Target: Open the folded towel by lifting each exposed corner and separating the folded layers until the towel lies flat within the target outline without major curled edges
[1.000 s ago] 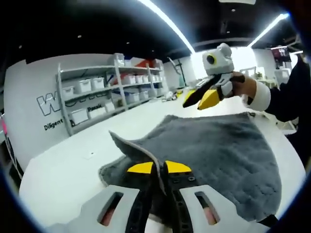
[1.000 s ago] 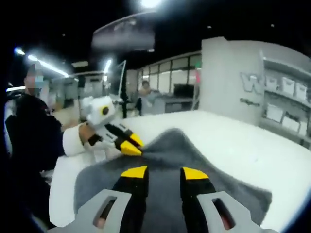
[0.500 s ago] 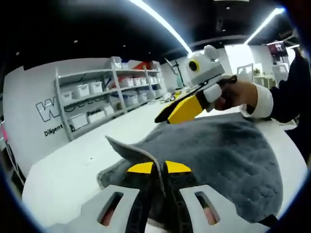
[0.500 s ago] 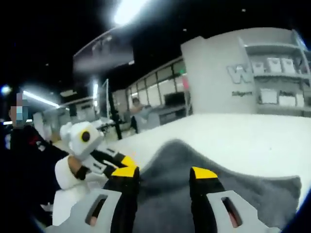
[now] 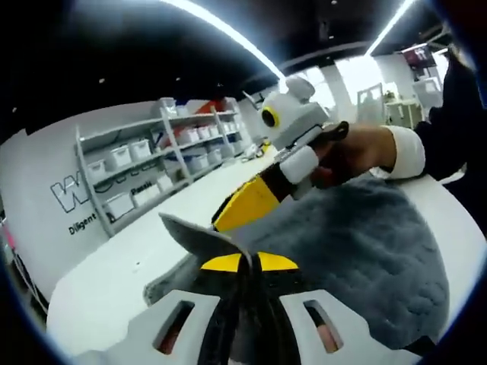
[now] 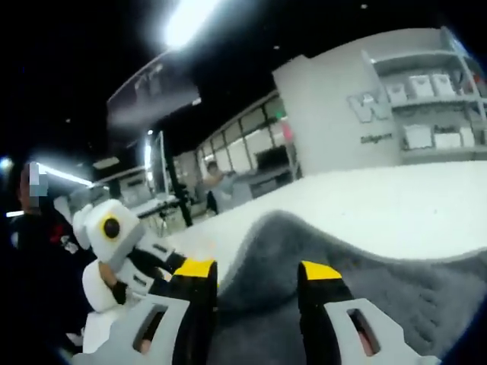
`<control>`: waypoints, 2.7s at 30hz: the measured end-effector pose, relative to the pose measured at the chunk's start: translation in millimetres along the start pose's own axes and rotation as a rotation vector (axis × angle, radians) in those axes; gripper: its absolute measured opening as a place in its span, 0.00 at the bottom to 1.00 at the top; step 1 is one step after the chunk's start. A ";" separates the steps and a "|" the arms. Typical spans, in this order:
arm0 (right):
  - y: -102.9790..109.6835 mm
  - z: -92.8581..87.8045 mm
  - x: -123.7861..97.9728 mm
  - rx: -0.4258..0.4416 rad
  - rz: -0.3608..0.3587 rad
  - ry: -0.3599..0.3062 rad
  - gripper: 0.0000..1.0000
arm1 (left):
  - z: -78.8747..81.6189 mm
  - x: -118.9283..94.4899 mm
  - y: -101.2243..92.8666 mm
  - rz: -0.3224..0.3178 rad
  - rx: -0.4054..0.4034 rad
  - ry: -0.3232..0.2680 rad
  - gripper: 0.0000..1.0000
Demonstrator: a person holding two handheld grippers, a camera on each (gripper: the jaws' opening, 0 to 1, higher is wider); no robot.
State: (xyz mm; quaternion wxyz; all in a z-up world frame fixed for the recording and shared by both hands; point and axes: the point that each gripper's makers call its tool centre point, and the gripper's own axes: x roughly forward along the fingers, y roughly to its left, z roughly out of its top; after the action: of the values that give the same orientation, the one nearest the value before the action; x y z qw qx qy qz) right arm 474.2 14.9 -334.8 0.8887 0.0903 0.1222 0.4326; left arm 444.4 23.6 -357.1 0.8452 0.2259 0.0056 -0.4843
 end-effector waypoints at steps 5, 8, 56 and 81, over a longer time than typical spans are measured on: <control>-2.5 -4.3 -0.2 0.039 -0.006 0.005 0.43 | -5.0 8.1 -2.7 -0.005 0.056 0.031 0.06; -4.5 -10.4 2.2 0.054 -0.021 0.019 0.43 | -5.4 12.2 -9.1 -0.016 0.090 0.042 0.06; -33.8 -24.5 -20.0 0.101 -0.104 0.049 0.00 | 5.2 -6.6 23.5 0.044 -0.122 -0.064 0.24; -85.1 -10.7 -49.5 0.078 -0.167 0.048 0.00 | -48.9 -3.2 15.2 -0.065 -0.252 0.126 0.60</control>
State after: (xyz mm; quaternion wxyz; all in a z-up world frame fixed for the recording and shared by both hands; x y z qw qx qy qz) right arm 505.1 -75.6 -360.7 0.9142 0.1041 0.1673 0.3540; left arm 465.4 51.7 -394.5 0.8487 0.1474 0.1267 -0.4919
